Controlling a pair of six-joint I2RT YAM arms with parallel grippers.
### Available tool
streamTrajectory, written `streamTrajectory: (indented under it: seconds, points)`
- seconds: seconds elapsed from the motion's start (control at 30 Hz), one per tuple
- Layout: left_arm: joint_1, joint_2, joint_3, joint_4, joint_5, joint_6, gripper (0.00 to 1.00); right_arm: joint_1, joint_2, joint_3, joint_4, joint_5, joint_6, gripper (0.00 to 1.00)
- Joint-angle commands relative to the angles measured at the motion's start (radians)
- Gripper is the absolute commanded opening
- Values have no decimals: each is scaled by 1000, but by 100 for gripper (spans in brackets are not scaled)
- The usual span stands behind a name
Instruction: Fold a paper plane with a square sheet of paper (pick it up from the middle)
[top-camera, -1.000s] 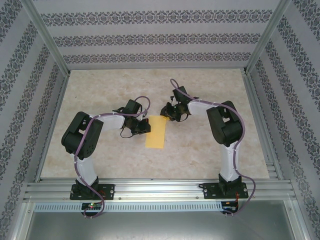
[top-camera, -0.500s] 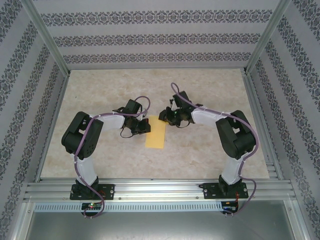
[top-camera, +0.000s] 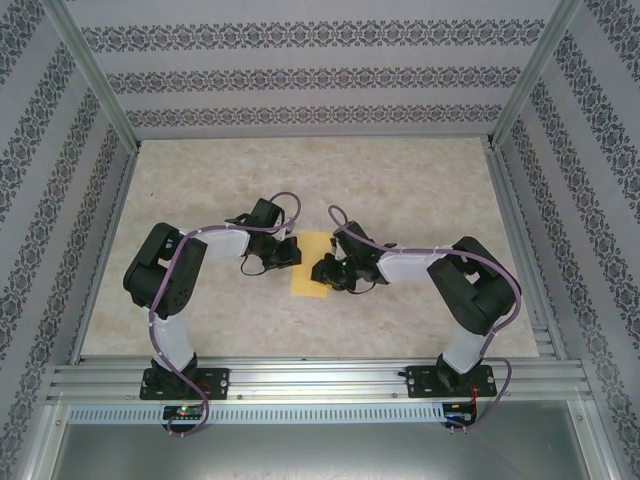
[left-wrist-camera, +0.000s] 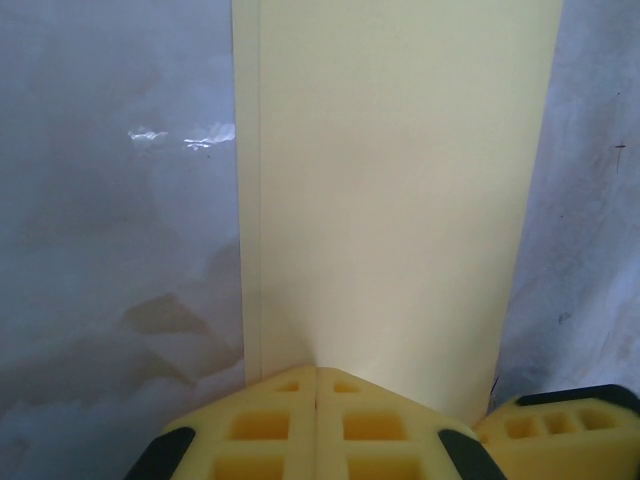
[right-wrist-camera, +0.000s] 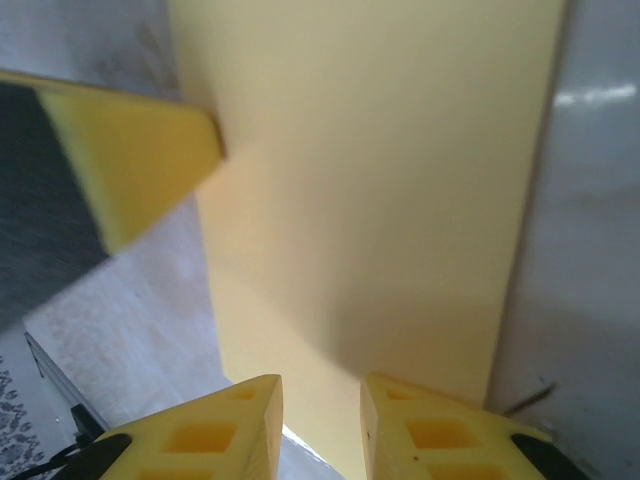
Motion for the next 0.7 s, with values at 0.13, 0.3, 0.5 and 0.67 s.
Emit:
streamTrajectory:
  seconds: [0.13, 0.3, 0.5, 0.67]
  points:
    - [-12, 64, -11, -100, -63, 27, 0, 12, -46, -52, 46, 19, 25, 29]
    - [-13, 65, -15, -104, -67, 24, 0, 37, -107, -50, 30, 16, 4, 29]
    - [-12, 66, -9, -112, -68, 22, 0, 70, -35, -70, -15, 61, -6, 29]
    - [-13, 48, -4, -124, -69, 18, 0, 71, -27, -92, 30, 47, 0, 28]
